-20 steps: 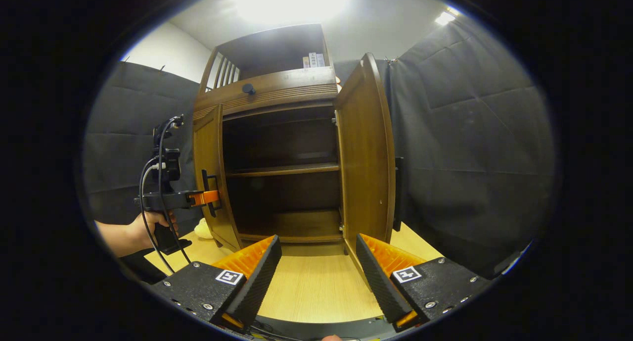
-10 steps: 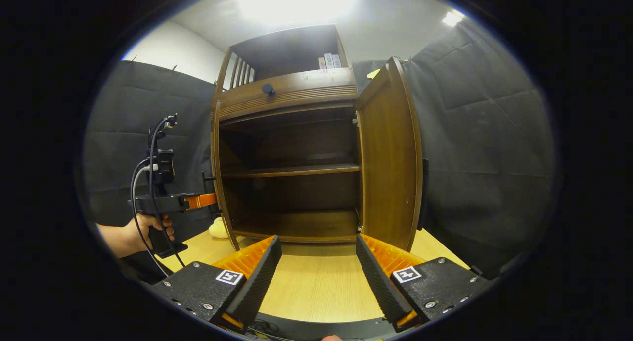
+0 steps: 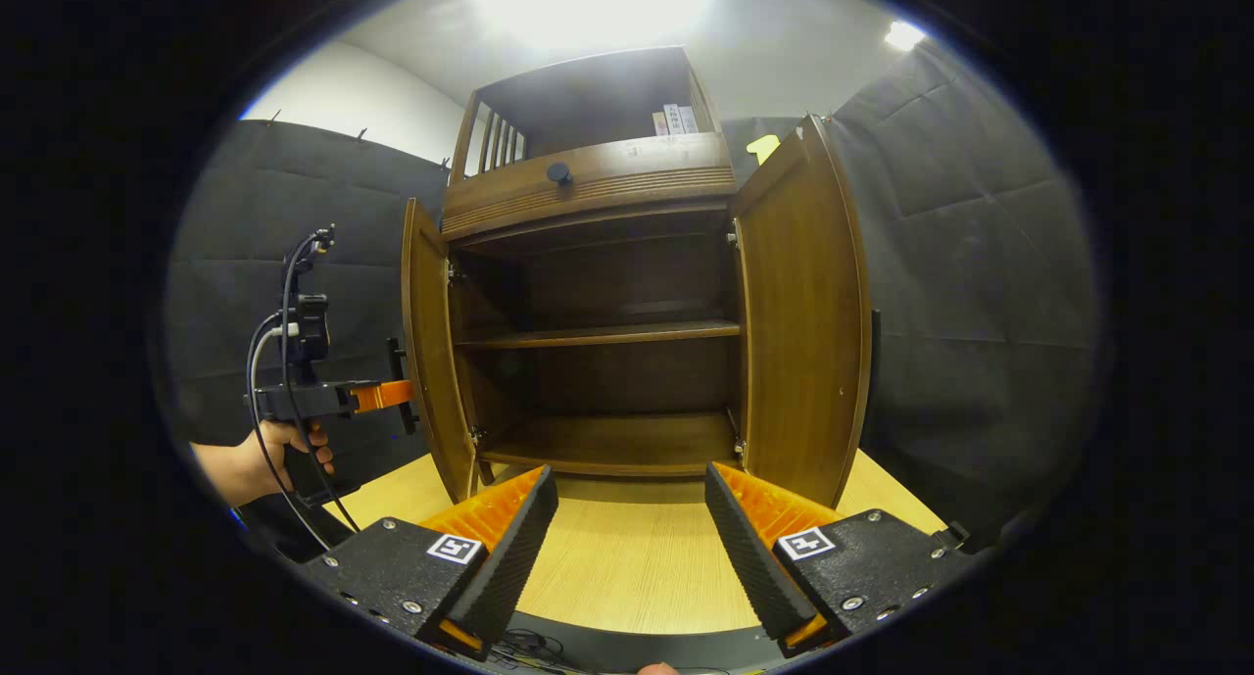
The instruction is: Open the right door of the double-door shoe cabinet with the right hand, and open the left door with the left hand.
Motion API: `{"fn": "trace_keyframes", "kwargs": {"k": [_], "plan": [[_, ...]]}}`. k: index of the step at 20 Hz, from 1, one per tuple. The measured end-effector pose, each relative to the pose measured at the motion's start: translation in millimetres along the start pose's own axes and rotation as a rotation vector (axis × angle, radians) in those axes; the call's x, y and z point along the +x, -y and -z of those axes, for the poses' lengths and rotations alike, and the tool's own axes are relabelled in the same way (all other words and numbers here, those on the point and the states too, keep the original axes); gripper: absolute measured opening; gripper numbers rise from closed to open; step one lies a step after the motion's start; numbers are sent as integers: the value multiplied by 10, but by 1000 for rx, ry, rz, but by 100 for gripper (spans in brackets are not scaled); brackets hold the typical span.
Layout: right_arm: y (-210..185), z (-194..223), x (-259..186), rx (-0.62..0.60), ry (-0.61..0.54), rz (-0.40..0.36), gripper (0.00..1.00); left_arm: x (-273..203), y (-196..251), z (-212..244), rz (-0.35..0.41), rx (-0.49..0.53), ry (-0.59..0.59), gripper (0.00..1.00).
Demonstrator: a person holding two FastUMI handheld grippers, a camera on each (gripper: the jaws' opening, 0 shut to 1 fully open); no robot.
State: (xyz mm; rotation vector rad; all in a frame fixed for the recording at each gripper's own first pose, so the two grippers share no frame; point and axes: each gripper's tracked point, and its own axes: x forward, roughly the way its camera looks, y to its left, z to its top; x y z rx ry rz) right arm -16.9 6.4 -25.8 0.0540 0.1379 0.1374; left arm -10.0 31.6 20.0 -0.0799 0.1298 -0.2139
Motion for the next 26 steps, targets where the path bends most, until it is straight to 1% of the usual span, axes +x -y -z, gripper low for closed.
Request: {"fn": "trace_keyframes", "kwargs": {"k": [3, 4, 5, 6, 8, 9, 10, 11, 12, 15, 16, 17, 18, 19, 20, 21, 22, 24, 25, 26], "plan": [[-71, 9, 19, 4, -5, -18, 94, -41, -61, -39, -6, 25, 18, 19], [-86, 13, 35, 3, -3, -23, 92, -38, -79, -46, -10, 32, 21, 14], [-117, 7, 49, 3, -2, -29, 92, -41, -108, -46, -16, 35, 23, 10], [-180, -4, 58, 3, -1, -36, 92, -51, -166, -42, -24, 34, 20, 14], [-256, 6, 14, -3, 2, -48, 92, -90, -260, -35, -45, 23, 14, 14], [-277, 6, 5, -7, 3, -51, 92, -102, -284, -47, -53, 20, 14, 10], [-288, 10, 11, -10, 2, -56, 92, -108, -328, -45, -74, 29, 16, 10], [-297, 17, 13, -12, 1, -57, 94, -120, -394, -55, -91, 42, 19, 10], [-305, 30, 9, -12, -1, -58, 94, -90, -455, -47, -100, 45, 16, 10], [-328, 57, 28, -1, -9, -63, 94, -146, -560, -74, -129, 50, 13, 12], [-334, 50, 37, 1, -7, -64, 92, -162, -618, -82, -144, 55, 16, 12], [-341, 33, 48, 1, -4, -67, 92, -186, -660, -100, -157, 53, 20, 12], [-348, 20, 59, -1, 1, -68, 92, -198, -695, -102, -170, 52, 22, 9], [-350, -11, 66, -5, 7, -69, 92, -218, -740, -107, -185, 56, 23, 12], [-348, -37, 75, -8, 14, -70, 92, -246, -790, -120, -202, 60, 29, 13], [-347, -62, 82, -11, 20, -71, 92, -261, -834, -137, -218, 62, 32, 10], [-342, -83, 92, -15, 25, -73, 92, -268, -895, -150, -237, 64, 38, 16], [-326, -124, 100, -21, 35, -75, 92, -276, -1001, -194, -271, 66, 43, 16], [-317, -151, 110, -24, 41, -75, 92, -270, -982, -207, -257, 54, 46, 16], [-307, -173, 100, -28, 45, -74, 92, -295, -968, -219, -263, 53, 47, 17]]}}
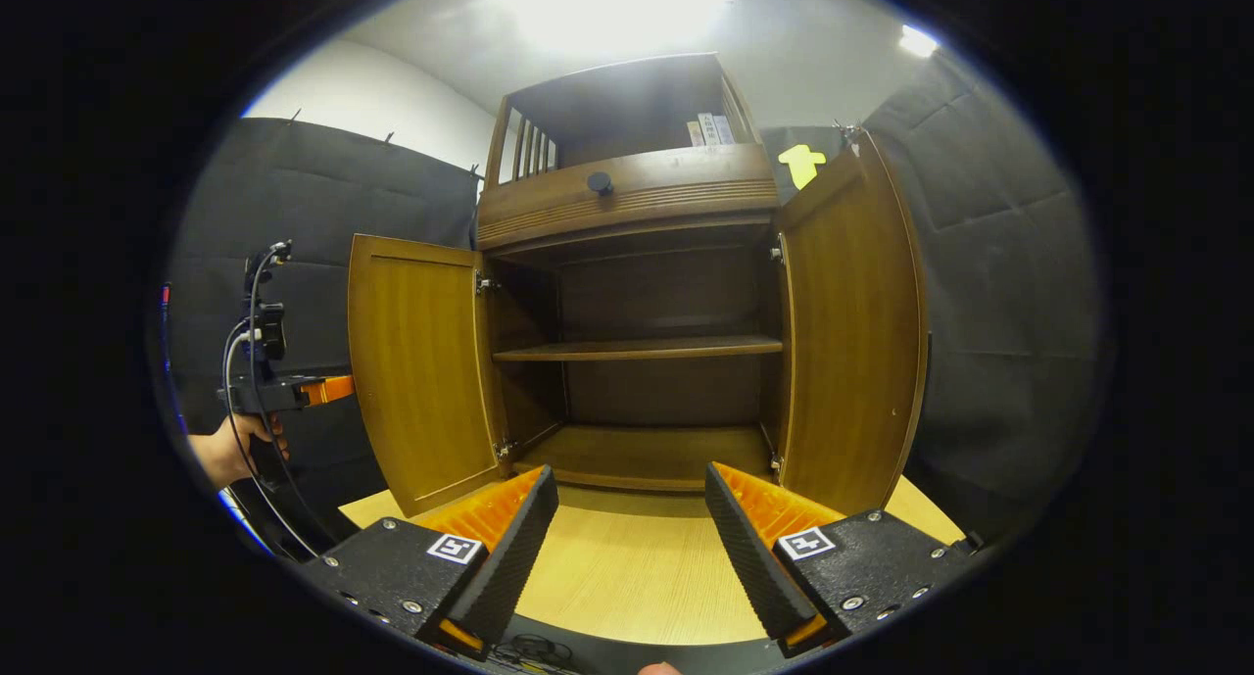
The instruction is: Open the right door of the double-door shoe cabinet with the right hand, and open the left door with the left hand.
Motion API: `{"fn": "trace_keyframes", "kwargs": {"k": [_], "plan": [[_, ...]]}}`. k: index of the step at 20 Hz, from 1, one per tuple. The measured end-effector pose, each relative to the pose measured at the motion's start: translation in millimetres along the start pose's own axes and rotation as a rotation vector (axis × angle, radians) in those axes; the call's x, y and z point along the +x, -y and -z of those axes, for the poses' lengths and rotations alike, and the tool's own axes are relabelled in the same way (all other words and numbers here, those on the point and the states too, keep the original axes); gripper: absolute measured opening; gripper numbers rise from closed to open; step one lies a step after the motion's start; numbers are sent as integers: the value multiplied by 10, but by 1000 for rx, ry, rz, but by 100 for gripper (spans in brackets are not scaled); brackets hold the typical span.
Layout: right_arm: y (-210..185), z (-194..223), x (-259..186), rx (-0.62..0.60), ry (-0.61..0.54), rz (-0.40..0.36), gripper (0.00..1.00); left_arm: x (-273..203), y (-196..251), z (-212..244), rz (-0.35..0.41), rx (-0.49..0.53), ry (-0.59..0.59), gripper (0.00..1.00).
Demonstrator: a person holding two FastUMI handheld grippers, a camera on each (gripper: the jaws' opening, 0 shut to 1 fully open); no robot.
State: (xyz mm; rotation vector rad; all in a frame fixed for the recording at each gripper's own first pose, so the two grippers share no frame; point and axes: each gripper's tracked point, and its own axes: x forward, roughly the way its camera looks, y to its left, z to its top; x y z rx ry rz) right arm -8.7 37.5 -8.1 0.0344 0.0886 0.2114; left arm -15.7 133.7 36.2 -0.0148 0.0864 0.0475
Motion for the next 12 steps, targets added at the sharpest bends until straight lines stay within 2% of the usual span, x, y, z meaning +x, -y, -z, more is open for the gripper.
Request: {"fn": "trace_keyframes", "kwargs": {"k": [3, 4, 6, 10, 12], "plan": [[55, -93, -1, -2, 20, 17, 92, -91, 29, -92, 14, 3, 20, 16], [88, -109, -21, 3, 21, 27, 94, -138, 67, -99, 26, 3, 23, 9], [134, -145, -13, 13, 21, 52, 94, -238, 114, -119, 61, 10, 25, 17], [246, -193, -34, 25, 28, 104, 92, -325, 294, -206, 132, 10, 40, 16], [298, -203, -47, 35, 31, 124, 94, -415, 419, -231, 165, 4, 43, 12]]}}
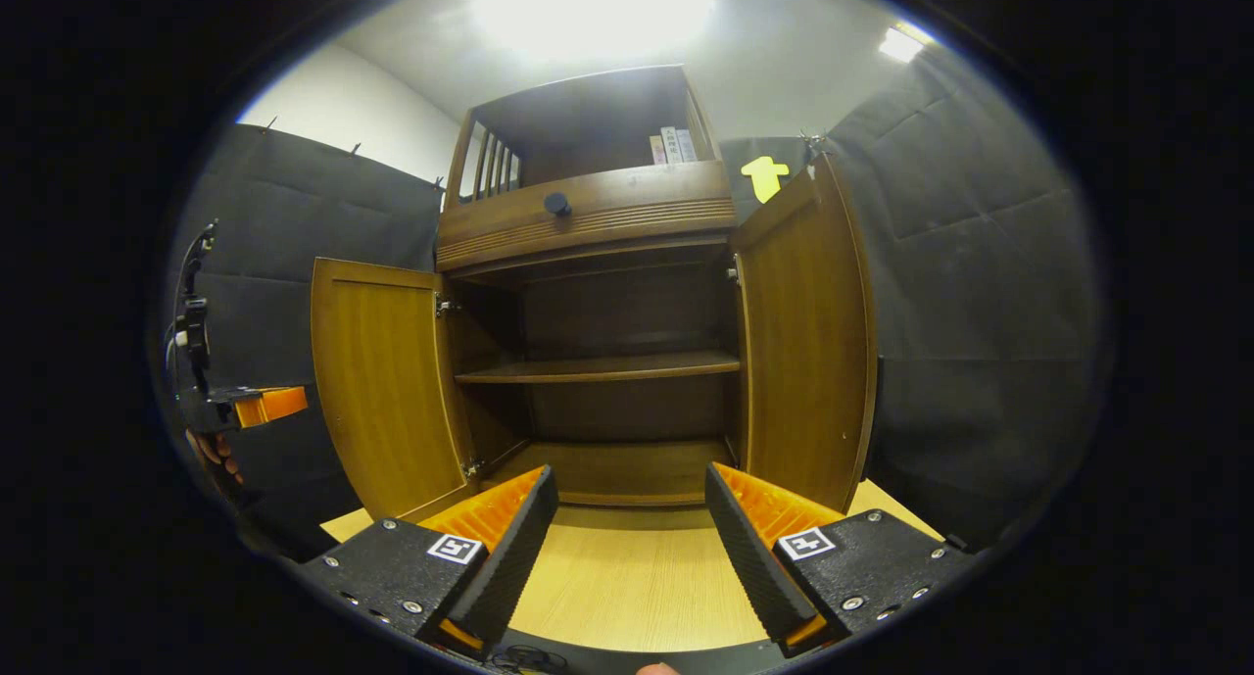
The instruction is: Open the right door of the double-door shoe cabinet with the right hand, and open the left door with the left hand.
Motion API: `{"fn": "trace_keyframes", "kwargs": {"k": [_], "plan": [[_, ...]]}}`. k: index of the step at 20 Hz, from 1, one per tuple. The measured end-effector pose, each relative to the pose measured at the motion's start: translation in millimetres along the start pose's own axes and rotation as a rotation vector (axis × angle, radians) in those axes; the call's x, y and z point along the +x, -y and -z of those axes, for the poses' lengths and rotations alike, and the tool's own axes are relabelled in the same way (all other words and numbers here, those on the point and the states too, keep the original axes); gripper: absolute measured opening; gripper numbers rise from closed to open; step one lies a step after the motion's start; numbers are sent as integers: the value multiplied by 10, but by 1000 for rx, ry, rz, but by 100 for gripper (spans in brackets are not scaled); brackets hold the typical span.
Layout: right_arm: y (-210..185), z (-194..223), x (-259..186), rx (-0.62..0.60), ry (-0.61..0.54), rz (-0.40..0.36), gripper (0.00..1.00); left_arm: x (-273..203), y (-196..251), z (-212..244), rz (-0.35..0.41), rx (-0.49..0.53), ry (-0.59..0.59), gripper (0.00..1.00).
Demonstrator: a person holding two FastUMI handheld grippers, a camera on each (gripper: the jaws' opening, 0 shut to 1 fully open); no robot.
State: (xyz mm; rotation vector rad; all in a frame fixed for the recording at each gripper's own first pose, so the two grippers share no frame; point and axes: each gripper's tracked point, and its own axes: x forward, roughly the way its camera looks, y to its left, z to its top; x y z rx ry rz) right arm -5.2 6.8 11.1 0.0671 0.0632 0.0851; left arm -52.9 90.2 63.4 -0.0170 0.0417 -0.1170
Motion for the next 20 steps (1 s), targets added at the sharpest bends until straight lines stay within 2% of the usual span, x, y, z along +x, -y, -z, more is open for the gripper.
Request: {"fn": "trace_keyframes", "kwargs": {"k": [2, 4, 8, 13, 18, 20], "plan": [[18, -18, 0, 7, 7, 19, 92, -73, 106, -29, 27, -7, 5, 13], [29, -17, -11, 8, 12, 29, 94, -171, 219, -51, 47, -6, 9, 14], [33, -13, -26, 0, 21, 44, 92, -317, 294, -78, 40, 5, 22, 16], [53, -12, -46, -1, 29, 58, 94, -394, 367, -44, 44, -14, 15, 9], [50, 26, -57, 2, 24, 61, 92, -444, 377, -21, 45, 6, 3, 50], [51, 35, -50, 0, 24, 61, 94, -459, 398, -31, 50, 5, 9, 66]]}}
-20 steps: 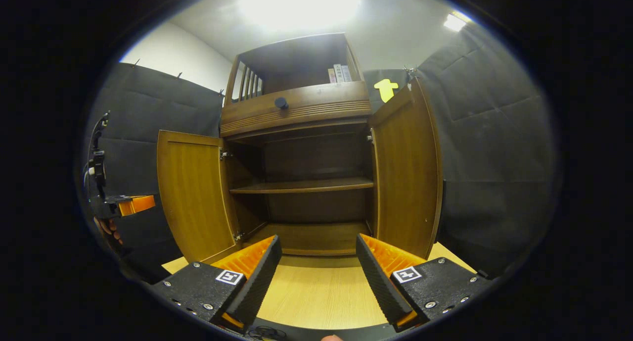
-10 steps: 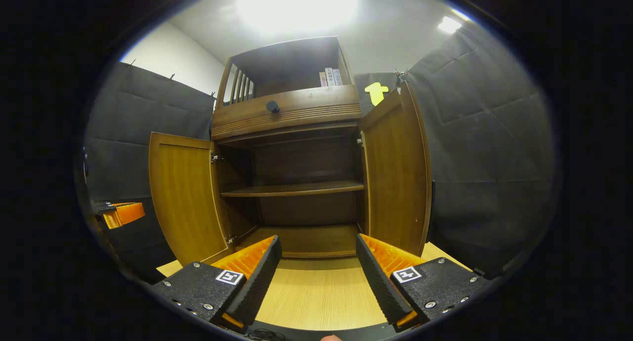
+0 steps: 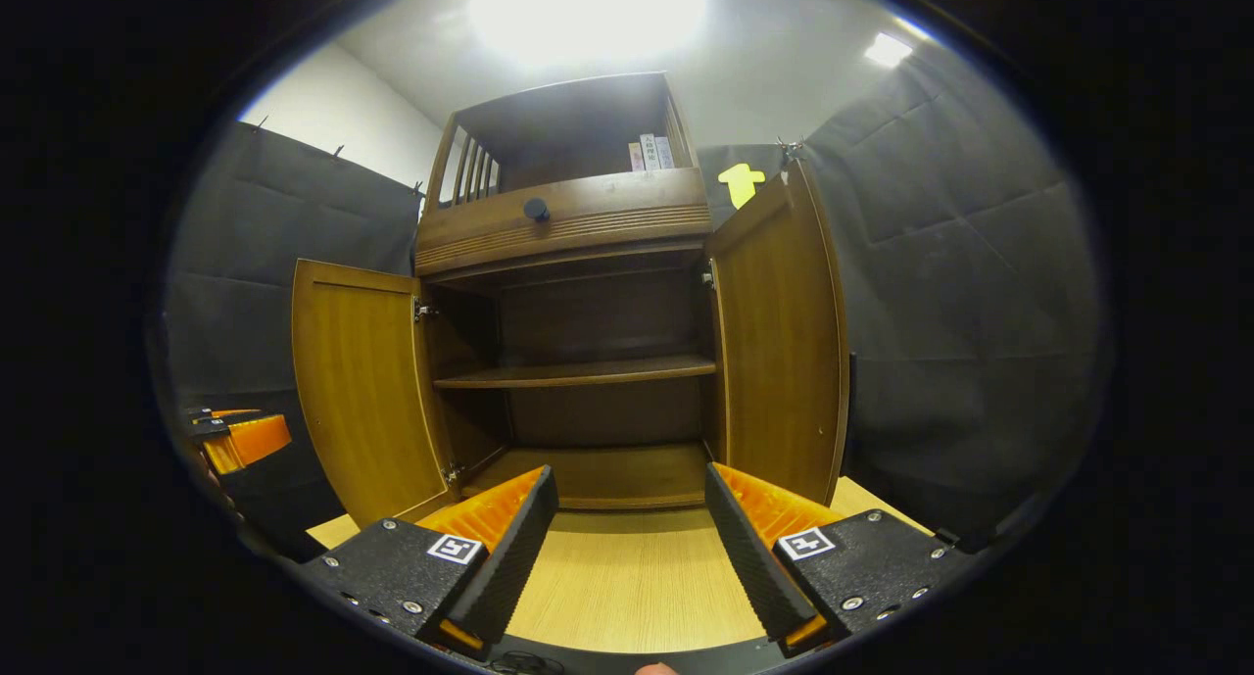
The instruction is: Open the right door of the double-door shoe cabinet with the right hand, and open the left door with the left hand.
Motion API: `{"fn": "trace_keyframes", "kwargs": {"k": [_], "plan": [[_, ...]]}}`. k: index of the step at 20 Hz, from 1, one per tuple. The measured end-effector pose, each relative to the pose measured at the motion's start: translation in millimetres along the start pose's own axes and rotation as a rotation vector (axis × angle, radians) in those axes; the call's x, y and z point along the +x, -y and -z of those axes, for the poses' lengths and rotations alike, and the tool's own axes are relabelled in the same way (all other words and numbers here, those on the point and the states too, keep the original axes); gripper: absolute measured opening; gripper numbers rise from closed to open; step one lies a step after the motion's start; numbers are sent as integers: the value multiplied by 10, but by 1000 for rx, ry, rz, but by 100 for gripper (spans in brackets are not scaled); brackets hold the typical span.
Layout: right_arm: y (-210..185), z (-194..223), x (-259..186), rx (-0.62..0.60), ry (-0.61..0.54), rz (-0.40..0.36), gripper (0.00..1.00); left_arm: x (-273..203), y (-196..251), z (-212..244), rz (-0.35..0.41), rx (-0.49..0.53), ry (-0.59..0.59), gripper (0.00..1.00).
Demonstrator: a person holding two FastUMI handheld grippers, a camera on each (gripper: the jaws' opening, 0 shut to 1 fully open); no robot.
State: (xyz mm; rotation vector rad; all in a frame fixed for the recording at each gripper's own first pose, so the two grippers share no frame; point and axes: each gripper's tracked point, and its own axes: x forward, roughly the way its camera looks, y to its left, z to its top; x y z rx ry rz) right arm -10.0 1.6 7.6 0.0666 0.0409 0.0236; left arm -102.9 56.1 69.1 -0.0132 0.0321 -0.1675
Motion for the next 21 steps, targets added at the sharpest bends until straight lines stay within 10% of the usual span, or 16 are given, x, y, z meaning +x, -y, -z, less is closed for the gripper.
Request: {"fn": "trace_keyframes", "kwargs": {"k": [4, 21], "plan": [[12, 14, -4, 0, -1, 0, 94, -9, -32, -40, -25, 11, 15, 99], [77, -27, -13, 7, 19, 5, 92, -86, 13, -99, -48, 28, 36, 99]]}}
